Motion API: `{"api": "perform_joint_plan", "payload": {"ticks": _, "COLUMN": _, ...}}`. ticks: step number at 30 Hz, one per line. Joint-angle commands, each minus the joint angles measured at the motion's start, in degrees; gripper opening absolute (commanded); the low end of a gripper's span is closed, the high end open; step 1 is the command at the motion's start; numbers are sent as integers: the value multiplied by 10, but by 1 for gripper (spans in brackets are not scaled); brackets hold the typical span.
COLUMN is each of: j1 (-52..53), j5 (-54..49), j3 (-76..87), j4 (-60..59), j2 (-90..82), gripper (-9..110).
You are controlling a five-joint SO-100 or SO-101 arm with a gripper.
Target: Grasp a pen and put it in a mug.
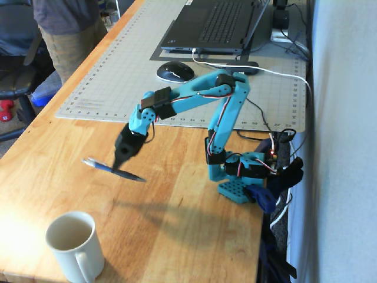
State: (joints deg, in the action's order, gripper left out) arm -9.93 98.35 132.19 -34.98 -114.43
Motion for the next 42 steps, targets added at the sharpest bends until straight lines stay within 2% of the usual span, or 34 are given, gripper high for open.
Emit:
{"api": "perform_joint_plan", "payload": {"ticks": 1, "j1": -10, "j5": -5, "j3": -10, "j4": 137, "j2": -73, "gripper": 3}}
{"api": "perform_joint_plan", "payload": {"ticks": 11, "j1": -95, "j5": -5, "j3": 93, "j4": 532, "j2": -132, "gripper": 4}}
{"api": "perform_joint_plan", "payload": {"ticks": 15, "j1": -151, "j5": -5, "j3": 99, "j4": 631, "j2": -156, "gripper": 4}}
{"api": "perform_joint_plan", "payload": {"ticks": 22, "j1": -242, "j5": -6, "j3": 96, "j4": 652, "j2": -157, "gripper": 4}}
{"api": "perform_joint_plan", "payload": {"ticks": 26, "j1": -274, "j5": -11, "j3": 68, "j4": 654, "j2": -101, "gripper": 4}}
{"api": "perform_joint_plan", "payload": {"ticks": 33, "j1": -325, "j5": -107, "j3": -40, "j4": 650, "j2": 13, "gripper": 4}}
{"api": "perform_joint_plan", "payload": {"ticks": 42, "j1": -324, "j5": -211, "j3": -50, "j4": 650, "j2": 94, "gripper": 4}}
